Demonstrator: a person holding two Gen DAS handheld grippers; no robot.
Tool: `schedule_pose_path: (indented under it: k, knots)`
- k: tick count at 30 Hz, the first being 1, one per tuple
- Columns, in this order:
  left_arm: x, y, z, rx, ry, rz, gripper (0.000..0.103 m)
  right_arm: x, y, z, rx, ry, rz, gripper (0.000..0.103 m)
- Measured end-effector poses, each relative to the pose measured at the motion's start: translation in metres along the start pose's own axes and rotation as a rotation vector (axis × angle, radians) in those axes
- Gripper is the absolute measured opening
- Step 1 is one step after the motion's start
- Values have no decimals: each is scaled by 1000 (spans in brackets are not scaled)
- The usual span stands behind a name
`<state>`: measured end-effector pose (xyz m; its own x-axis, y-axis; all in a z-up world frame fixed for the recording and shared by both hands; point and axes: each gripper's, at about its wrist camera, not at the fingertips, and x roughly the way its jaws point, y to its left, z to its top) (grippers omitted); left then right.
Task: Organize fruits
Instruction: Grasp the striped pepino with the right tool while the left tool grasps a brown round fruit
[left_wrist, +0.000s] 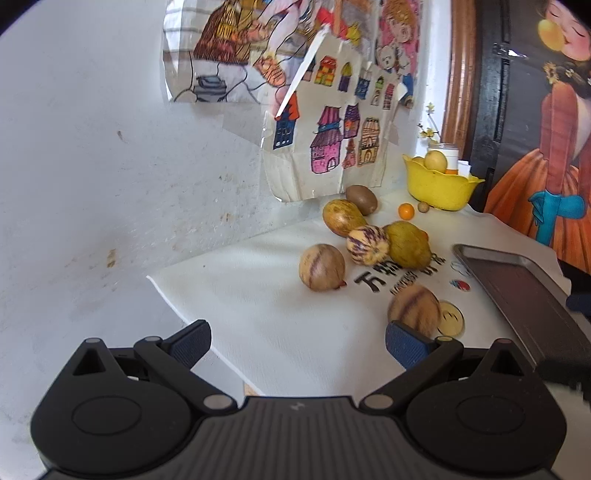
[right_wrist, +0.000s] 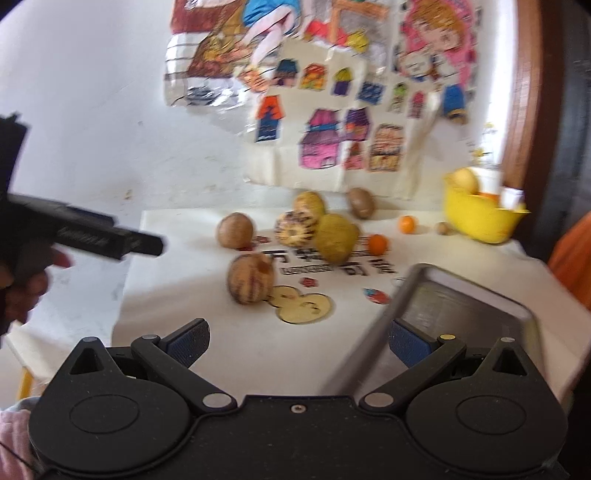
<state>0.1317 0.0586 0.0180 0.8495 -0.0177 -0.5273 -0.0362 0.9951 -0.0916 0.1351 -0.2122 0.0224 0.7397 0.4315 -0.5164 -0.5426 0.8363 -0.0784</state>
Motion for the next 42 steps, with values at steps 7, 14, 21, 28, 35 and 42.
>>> schedule_pose_path:
  k: [7, 14, 21, 28, 35, 42]
  knots:
    - [44, 9, 30, 10, 9, -4, 103, 40, 6, 27, -115, 26, 59, 103]
    - [83, 7, 45, 24, 46, -59, 103, 75, 7, 41, -129, 82, 147, 102]
    - [106, 3, 48, 37, 71, -102, 98, 99, 9, 48, -77, 125, 205, 91]
    - [119, 1, 46, 40, 100, -136, 87, 117, 7, 46, -34, 150, 229, 81]
    - [124, 3, 44, 29, 112, -172, 70, 123, 8, 43, -23, 149, 226, 64]
    - [127, 2, 44, 17, 110, -180, 53, 125, 7, 41, 9, 148, 236, 58]
